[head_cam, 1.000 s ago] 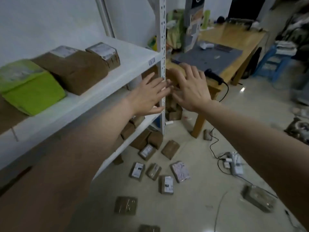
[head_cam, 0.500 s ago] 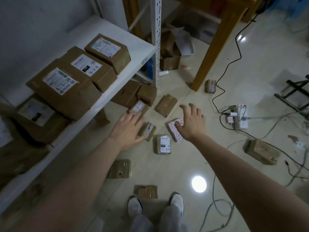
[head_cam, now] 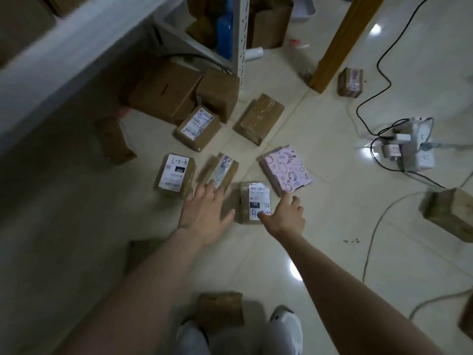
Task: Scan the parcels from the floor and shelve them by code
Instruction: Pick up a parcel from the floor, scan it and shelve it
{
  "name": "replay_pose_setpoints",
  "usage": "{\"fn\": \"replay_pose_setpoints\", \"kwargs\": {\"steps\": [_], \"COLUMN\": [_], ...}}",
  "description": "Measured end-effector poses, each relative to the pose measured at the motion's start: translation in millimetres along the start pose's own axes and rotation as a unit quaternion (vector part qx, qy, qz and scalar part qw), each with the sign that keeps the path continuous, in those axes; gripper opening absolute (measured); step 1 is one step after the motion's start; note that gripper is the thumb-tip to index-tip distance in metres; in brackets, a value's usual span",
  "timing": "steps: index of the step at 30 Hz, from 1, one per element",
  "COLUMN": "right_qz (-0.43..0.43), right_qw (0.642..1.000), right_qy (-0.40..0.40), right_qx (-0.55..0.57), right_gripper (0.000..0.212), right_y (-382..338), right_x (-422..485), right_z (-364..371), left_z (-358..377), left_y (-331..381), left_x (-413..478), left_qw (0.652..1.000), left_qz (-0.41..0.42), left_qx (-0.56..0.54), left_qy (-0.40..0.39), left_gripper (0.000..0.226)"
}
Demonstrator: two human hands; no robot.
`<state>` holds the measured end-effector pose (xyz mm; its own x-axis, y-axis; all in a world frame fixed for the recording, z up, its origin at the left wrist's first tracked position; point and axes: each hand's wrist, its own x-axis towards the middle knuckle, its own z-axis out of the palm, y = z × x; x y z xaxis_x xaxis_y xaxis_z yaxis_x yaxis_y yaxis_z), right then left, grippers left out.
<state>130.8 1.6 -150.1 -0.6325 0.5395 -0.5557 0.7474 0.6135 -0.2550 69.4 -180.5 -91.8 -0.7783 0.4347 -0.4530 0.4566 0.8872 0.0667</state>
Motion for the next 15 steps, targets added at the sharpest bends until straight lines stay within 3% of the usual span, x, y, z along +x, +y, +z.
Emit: {"fn": "replay_pose_setpoints", "kwargs": {"steps": [5,9,11,15], "right_qz": [0.084,0.106,0.099,0.099], "right_qw": [0.993,0.994,0.994,0.988], "right_qy": [-0.039,-0.002,0.035,0.026], "right_qx": [0.072,-0.010,-0.003,0.116], "right_gripper": [0.109,0.108,0.102,0.105], "right_y": [-16,-14,-8,-5], "right_x": [62,92,97,81], "right_z": [98,154,161,127], "left_z": [68,103,112,90], "left_y": [-10,-23,-29,-28], "left_x": [49,76,77,57], "left_qw": [1.000,1.000,1.000,0.994], "left_qz": [0.006,0.001,-0.011,-0.066], "left_qx": [-0.005,-0.014,-0.021,-0.090], "left_qy": [0.002,0.011,0.008,-0.021], "left_gripper": [0.070,0.068,0.069,0.074]}}
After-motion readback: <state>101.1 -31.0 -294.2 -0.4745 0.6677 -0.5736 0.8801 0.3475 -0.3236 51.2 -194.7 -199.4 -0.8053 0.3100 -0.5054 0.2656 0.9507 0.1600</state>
